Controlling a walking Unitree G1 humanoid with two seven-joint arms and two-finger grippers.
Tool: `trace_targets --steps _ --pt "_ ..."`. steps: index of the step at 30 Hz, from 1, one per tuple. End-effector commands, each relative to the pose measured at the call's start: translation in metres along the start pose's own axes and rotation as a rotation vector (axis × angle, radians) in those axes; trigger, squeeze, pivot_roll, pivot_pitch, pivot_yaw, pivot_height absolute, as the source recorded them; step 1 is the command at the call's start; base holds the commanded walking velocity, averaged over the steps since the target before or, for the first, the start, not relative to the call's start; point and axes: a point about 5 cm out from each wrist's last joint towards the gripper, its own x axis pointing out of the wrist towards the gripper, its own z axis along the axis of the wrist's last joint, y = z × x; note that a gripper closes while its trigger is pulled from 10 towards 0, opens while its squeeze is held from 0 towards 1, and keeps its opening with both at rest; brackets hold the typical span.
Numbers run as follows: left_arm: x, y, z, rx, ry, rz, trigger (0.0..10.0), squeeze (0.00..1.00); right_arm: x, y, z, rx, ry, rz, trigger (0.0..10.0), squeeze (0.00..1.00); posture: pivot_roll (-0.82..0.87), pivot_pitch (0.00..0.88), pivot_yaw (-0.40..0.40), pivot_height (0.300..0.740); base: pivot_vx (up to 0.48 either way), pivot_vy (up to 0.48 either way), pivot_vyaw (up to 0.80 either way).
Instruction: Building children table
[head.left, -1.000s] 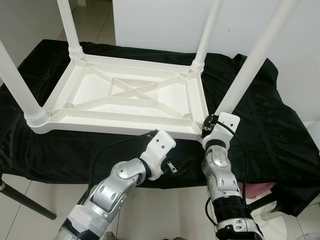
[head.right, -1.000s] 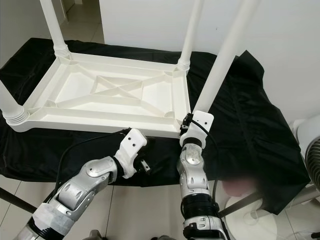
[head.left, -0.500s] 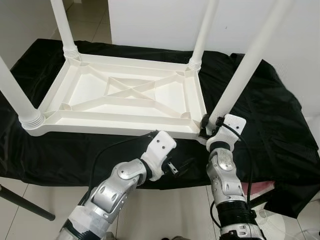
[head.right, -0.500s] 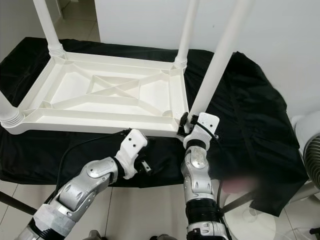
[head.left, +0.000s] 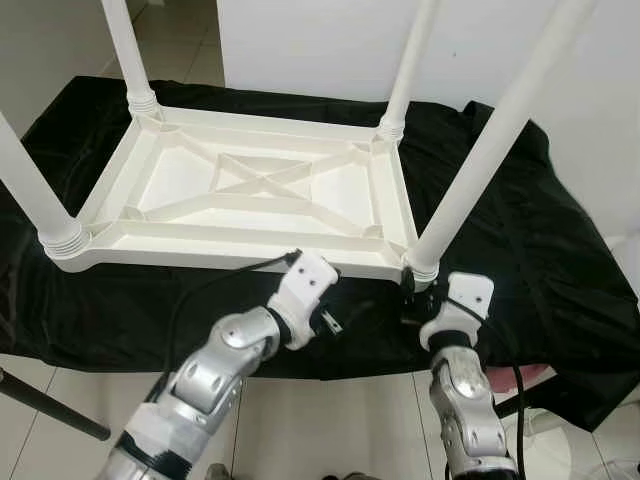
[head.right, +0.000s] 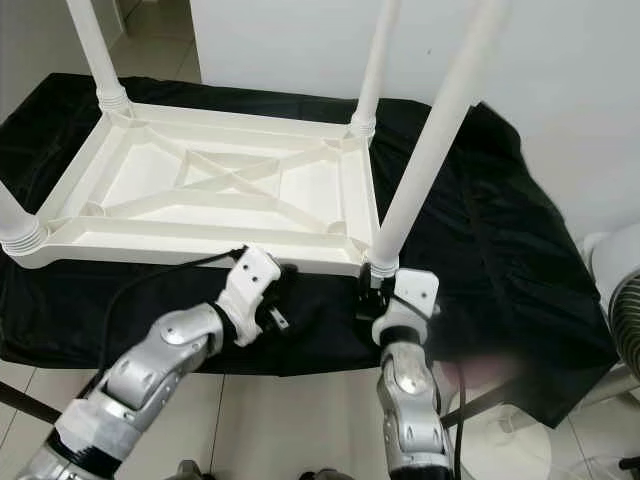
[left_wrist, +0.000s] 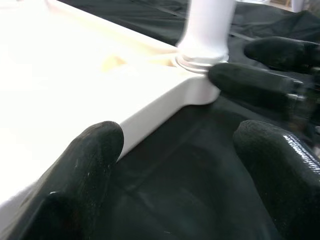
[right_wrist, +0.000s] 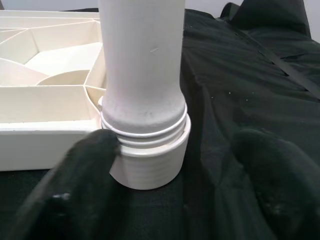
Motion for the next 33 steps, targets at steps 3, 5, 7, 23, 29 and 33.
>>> trace_targets --steps 3,5,7,23,29,33 --pt "0.003 0.015 0.003 0.045 -0.011 0.013 10.0 0.00 -0.003 0.000 0.001 0.022 -0.008 0.029 0.0 0.00 -0.04 0.100 -0.071 0.740 0.000 0.000 0.00" --pt "0.004 0.021 0.005 0.066 -0.013 0.030 10.0 0.00 -0.003 0.001 0.002 0.028 -0.010 0.037 0.0 0.00 -0.04 0.100 -0.071 0.740 0.000 0.000 0.00" --pt "0.008 0.031 0.007 0.115 0.002 0.050 10.0 0.00 -0.002 0.006 0.002 0.040 -0.001 0.065 0.0 0.00 -0.04 0.095 -0.066 0.740 0.000 0.000 0.00" --pt "0.006 0.048 -0.008 0.203 0.133 -0.043 10.0 0.00 0.007 0.016 0.008 0.109 -0.017 0.158 10.0 0.00 -0.04 0.088 -0.038 0.740 0.000 0.000 0.00" --pt "-0.007 0.064 -0.016 0.235 0.190 -0.040 10.0 0.00 0.023 -0.006 0.012 0.090 -0.033 0.060 10.0 0.00 -0.03 0.083 -0.034 0.740 0.000 0.000 0.00" --pt "-0.012 0.075 -0.017 0.260 0.212 -0.006 10.0 0.00 0.024 -0.006 0.012 0.090 -0.031 0.064 10.0 0.00 -0.02 0.084 -0.035 0.740 0.000 0.000 0.00"
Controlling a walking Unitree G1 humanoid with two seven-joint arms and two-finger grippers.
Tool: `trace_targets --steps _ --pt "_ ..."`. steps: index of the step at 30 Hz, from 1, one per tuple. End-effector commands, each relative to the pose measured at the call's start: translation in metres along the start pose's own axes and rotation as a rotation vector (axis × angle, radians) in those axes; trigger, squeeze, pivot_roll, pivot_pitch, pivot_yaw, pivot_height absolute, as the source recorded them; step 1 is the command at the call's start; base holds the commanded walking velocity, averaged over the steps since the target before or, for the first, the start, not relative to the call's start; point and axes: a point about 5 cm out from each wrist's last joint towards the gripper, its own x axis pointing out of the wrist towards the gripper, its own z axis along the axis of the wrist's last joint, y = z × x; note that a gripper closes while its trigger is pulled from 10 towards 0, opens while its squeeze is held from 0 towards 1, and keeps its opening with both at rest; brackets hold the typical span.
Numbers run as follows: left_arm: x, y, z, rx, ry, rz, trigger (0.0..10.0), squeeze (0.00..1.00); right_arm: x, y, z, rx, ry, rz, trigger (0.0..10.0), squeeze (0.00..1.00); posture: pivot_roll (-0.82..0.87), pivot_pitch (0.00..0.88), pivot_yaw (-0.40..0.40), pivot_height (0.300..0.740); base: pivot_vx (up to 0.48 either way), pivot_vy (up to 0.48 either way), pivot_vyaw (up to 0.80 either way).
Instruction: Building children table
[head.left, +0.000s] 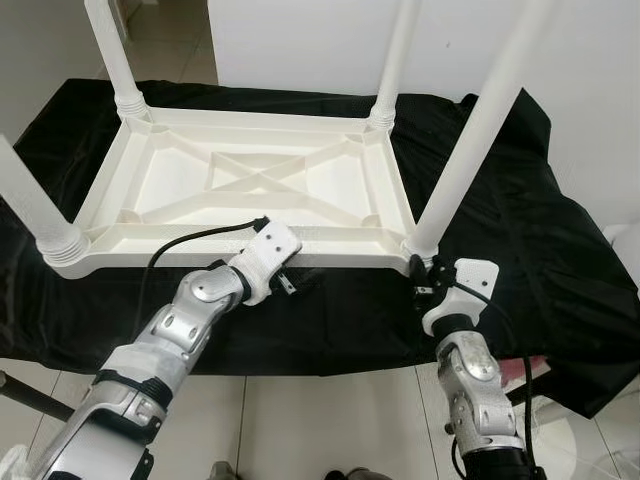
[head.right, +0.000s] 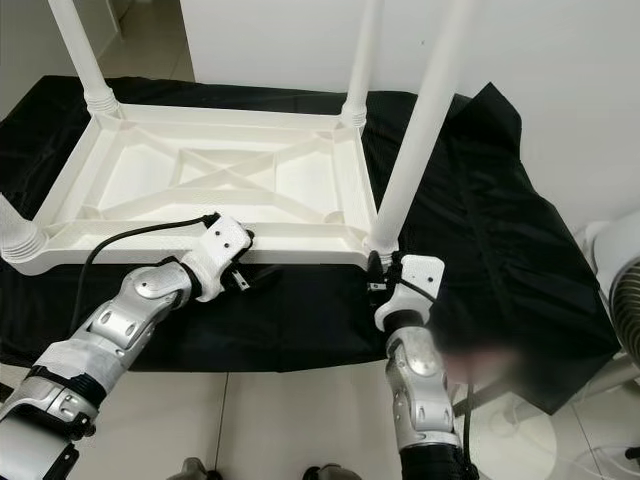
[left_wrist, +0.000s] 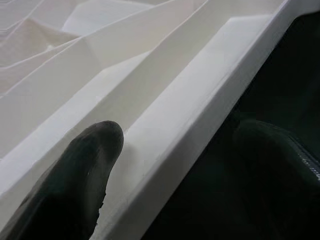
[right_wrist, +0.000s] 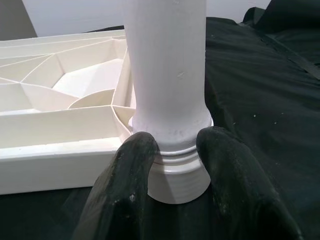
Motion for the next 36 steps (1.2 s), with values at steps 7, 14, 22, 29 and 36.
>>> trace_targets --steps 7,14,22,29,36 --pt "-0.005 0.016 -0.007 0.028 0.065 -0.058 10.0 0.00 0.000 0.004 -0.005 0.027 0.010 0.008 10.0 0.00 -0.02 0.084 -0.036 0.740 0.000 0.000 0.00" --pt "-0.008 0.032 -0.020 0.031 0.179 -0.010 10.0 0.00 0.001 0.008 -0.007 0.029 0.019 0.016 10.0 0.00 -0.02 0.081 -0.032 0.740 0.000 0.000 0.00" --pt "-0.011 0.037 -0.026 -0.030 0.245 -0.093 10.0 0.00 0.002 0.005 -0.007 0.021 0.024 0.012 10.0 0.00 -0.03 0.080 -0.031 0.740 0.000 0.000 0.00" --pt "-0.009 0.043 -0.025 -0.054 0.260 -0.090 9.2 0.00 0.002 0.006 -0.008 0.018 0.028 0.013 10.0 0.00 -0.03 0.079 -0.025 0.740 0.000 0.000 0.00" --pt "-0.006 0.041 -0.024 -0.074 0.251 -0.114 0.0 0.00 0.003 0.005 -0.008 0.016 0.027 0.005 10.0 0.00 -0.03 0.078 -0.023 0.740 0.000 0.000 0.00"
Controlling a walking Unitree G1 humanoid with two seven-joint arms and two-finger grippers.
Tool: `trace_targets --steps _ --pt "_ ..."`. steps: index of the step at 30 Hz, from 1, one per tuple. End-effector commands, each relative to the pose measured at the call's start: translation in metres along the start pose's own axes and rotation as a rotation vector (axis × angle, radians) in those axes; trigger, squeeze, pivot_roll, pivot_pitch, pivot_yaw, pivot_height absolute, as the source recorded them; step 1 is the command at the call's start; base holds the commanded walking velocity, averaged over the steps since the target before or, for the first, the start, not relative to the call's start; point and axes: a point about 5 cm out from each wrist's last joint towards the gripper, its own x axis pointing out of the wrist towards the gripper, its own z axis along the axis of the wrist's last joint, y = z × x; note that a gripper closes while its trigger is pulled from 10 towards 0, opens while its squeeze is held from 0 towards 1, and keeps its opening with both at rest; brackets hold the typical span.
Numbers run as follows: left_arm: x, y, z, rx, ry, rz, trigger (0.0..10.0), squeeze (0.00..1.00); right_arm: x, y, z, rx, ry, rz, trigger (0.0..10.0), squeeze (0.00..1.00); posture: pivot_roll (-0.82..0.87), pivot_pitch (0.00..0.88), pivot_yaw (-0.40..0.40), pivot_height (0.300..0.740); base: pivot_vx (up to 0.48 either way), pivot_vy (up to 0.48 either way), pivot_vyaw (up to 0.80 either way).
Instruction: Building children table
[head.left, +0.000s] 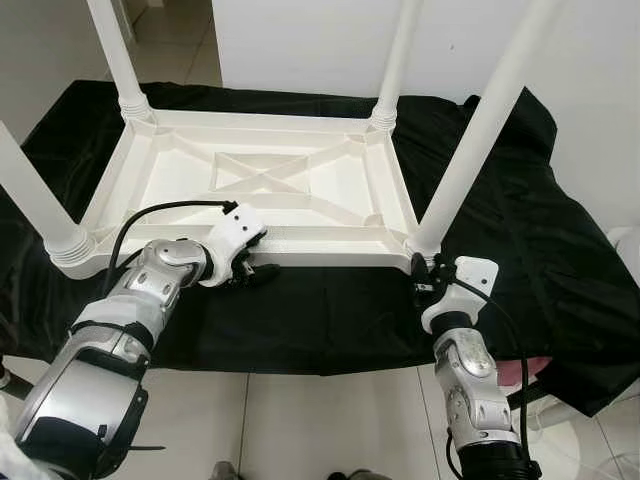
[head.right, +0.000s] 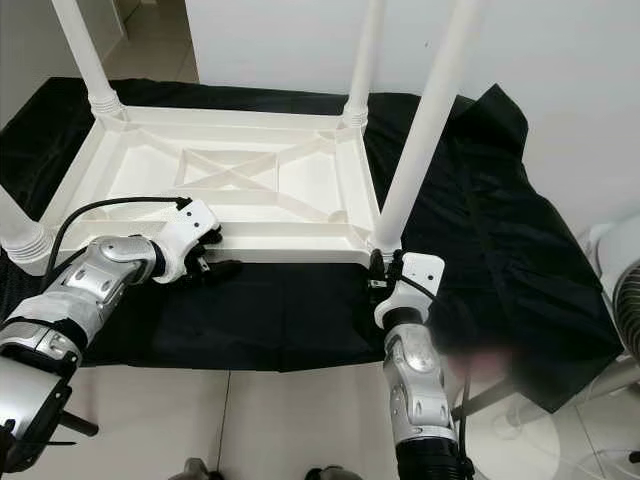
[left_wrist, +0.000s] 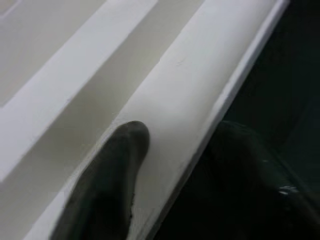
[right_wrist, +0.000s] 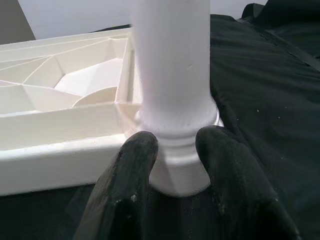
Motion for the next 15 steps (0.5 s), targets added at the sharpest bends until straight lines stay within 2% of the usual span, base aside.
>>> trace_targets --steps 1,10,11,12,13,15 --pt "0.001 -0.001 -0.012 -0.046 0.039 0.024 0.0 0.00 0.000 -0.002 -0.004 -0.006 0.014 -0.006 10.0 0.00 -0.03 0.078 -0.022 0.740 0.000 0.000 0.00" --pt "0.006 -0.006 -0.009 -0.055 0.004 0.048 0.0 0.00 0.000 -0.002 -0.003 -0.009 0.015 -0.008 10.0 0.00 -0.03 0.081 -0.026 0.740 0.000 0.000 0.00" --pt "0.008 -0.008 -0.008 -0.061 -0.004 0.057 1.2 0.00 0.000 -0.003 -0.004 -0.010 0.015 -0.008 10.0 0.00 -0.03 0.081 -0.027 0.740 0.000 0.000 0.00" --pt "0.008 -0.008 -0.008 -0.061 -0.004 0.057 1.2 0.00 0.000 -0.003 -0.004 -0.010 0.015 -0.008 10.0 0.00 -0.03 0.081 -0.027 0.740 0.000 0.000 0.00" --pt "0.012 -0.012 -0.006 -0.060 -0.017 0.060 0.0 0.00 0.001 -0.003 -0.003 -0.010 0.016 -0.008 10.0 0.00 -0.04 0.082 -0.030 0.740 0.000 0.000 0.00" --pt "0.012 -0.012 -0.006 -0.060 -0.017 0.060 0.0 0.00 0.001 -0.003 -0.003 -0.010 0.016 -0.008 10.0 0.00 -0.04 0.082 -0.030 0.740 0.000 0.000 0.00"
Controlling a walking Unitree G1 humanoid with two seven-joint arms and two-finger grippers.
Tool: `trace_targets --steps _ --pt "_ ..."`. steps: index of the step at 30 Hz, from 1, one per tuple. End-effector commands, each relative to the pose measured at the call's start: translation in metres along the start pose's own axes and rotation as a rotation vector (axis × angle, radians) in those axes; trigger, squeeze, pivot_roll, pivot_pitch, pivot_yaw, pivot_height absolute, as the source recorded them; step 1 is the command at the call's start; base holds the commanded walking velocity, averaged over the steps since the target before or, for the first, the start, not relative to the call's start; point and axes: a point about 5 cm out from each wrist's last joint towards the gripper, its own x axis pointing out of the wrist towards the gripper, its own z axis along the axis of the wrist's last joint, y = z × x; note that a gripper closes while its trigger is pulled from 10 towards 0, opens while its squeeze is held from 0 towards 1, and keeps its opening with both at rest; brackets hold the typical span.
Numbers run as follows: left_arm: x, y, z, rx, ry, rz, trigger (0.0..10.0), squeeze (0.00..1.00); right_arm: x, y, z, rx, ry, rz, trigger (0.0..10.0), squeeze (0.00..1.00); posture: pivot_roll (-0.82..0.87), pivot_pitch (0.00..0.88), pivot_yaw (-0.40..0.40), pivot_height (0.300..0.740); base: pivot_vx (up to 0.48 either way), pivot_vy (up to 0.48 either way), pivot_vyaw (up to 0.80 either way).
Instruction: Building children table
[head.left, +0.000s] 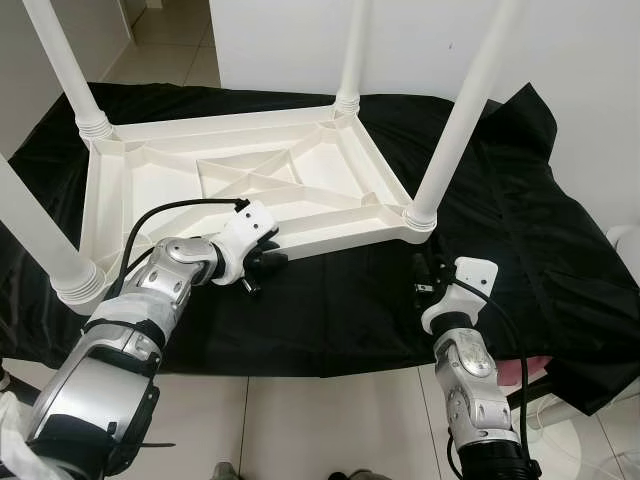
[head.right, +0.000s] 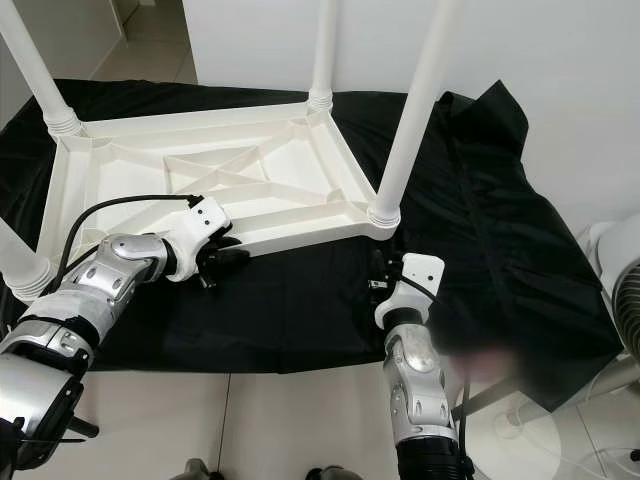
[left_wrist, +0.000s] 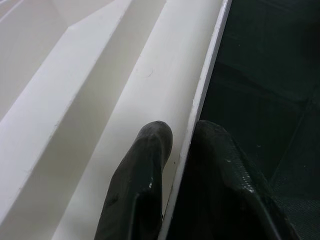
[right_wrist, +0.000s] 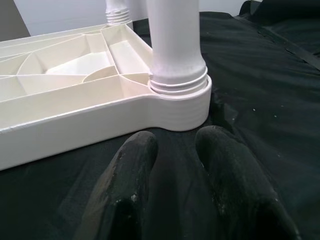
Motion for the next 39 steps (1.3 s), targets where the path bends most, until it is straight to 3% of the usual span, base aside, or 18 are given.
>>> trace_targets --steps 1,4,7,10,11,12,13,17,18,20,21,29,31,39 --pt "0.015 -0.018 -0.006 -0.035 -0.029 0.082 10.0 0.00 0.001 -0.002 -0.003 -0.011 0.014 -0.004 10.0 0.00 -0.04 0.081 -0.035 0.740 0.000 0.000 0.00" --pt "0.019 -0.025 -0.001 -0.026 -0.061 0.078 10.0 0.00 0.001 -0.002 -0.003 -0.012 0.014 -0.004 10.0 0.00 -0.04 0.081 -0.035 0.740 0.000 0.000 0.00" --pt "0.031 -0.046 0.011 -0.029 -0.148 0.043 10.0 0.00 0.002 -0.002 -0.003 -0.014 0.014 -0.003 10.0 0.00 -0.04 0.080 -0.039 0.740 0.000 0.000 0.00" --pt "0.035 -0.053 0.015 -0.057 -0.176 0.028 10.0 0.00 0.003 -0.001 -0.002 -0.014 0.013 -0.002 10.0 0.00 -0.04 0.078 -0.038 0.740 0.000 0.000 0.00" --pt "0.038 -0.057 0.018 -0.085 -0.194 0.023 10.0 0.46 0.003 -0.001 -0.002 -0.014 0.013 -0.002 10.0 0.00 -0.04 0.075 -0.038 0.740 0.000 0.000 0.00" --pt "0.038 -0.057 0.018 -0.085 -0.194 0.023 10.0 0.46 0.003 -0.001 -0.002 -0.014 0.013 -0.002 10.0 0.00 -0.04 0.075 -0.038 0.740 0.000 0.000 0.00" --pt "0.040 -0.059 0.025 -0.149 -0.244 0.033 10.0 1.00 0.004 0.001 -0.002 -0.013 0.013 0.001 10.0 0.00 -0.04 0.074 -0.037 0.740 0.000 0.000 0.00" --pt "0.040 -0.058 0.027 -0.158 -0.258 0.044 10.0 1.00 0.004 0.001 -0.002 -0.013 0.013 0.001 10.0 0.00 -0.04 0.074 -0.037 0.740 0.000 0.000 0.00" --pt "0.036 -0.053 0.036 -0.148 -0.320 0.089 10.0 0.13 0.003 0.002 -0.004 -0.013 0.016 0.004 10.0 0.00 -0.03 0.073 -0.038 0.740 0.000 0.000 0.00" --pt "0.034 -0.052 0.039 -0.147 -0.348 0.099 10.0 0.13 0.002 0.002 -0.004 -0.013 0.018 0.005 10.0 0.00 -0.03 0.073 -0.038 0.740 0.000 0.000 0.00" --pt "0.031 -0.051 0.042 -0.152 -0.376 0.106 10.0 0.00 0.002 0.003 -0.005 -0.013 0.019 0.006 10.0 0.00 -0.03 0.073 -0.038 0.740 0.000 0.000 0.00" --pt "0.023 -0.056 0.047 -0.193 -0.435 0.069 10.0 0.00 0.002 0.004 -0.006 -0.013 0.023 0.009 10.0 0.00 -0.03 0.074 -0.039 0.740 0.000 0.000 0.00" --pt "0.003 -0.069 0.041 -0.203 -0.500 0.035 10.0 0.00 0.002 0.005 -0.007 -0.013 0.027 0.014 10.0 0.00 -0.02 0.079 -0.042 0.740 0.000 0.000 0.00" --pt "-0.029 -0.072 0.021 -0.217 -0.456 0.107 10.0 0.00 0.005 0.006 -0.009 -0.012 0.034 0.015 10.0 0.00 0.01 0.089 -0.055 0.740 0.000 0.000 0.00"
